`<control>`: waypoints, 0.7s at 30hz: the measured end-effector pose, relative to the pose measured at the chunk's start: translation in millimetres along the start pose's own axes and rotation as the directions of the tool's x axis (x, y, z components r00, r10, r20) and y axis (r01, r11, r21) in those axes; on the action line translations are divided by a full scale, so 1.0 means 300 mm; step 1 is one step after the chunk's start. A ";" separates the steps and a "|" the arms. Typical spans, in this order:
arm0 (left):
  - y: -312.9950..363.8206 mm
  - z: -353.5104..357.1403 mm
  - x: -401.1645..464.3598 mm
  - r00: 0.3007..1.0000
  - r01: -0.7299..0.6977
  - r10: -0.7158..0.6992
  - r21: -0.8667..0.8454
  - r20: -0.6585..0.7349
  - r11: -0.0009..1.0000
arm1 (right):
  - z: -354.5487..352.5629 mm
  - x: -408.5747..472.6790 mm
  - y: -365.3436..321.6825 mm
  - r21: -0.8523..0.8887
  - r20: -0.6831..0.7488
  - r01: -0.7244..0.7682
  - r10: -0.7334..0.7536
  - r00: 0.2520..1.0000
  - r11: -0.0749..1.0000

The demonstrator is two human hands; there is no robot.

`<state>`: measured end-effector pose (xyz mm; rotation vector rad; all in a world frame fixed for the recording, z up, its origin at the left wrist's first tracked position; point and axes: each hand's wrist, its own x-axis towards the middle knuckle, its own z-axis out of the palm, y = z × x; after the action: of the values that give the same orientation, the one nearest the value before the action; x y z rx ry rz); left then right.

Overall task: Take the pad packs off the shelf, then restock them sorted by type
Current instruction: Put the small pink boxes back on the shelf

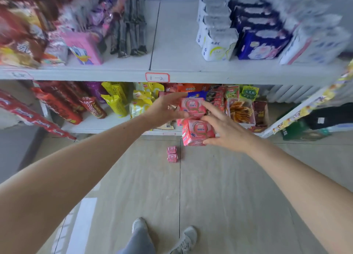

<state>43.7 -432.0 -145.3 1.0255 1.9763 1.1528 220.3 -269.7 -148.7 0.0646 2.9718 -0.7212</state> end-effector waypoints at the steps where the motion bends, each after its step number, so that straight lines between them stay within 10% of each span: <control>1: 0.042 -0.012 0.007 1.000 -0.008 0.008 -0.018 -0.017 1.000 | -0.042 0.004 -0.010 -0.026 -0.005 0.004 -0.004 1.000 1.000; 21: 0.147 -0.413 0.541 0.970 -0.059 0.042 -0.063 -0.241 0.996 | -0.476 0.628 0.032 -0.322 0.006 -0.108 0.116 0.993 0.941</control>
<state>-124.4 -330.4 -73.9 0.9428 2.0869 1.4206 23.2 -191.7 -43.6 0.1995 2.9878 -0.2166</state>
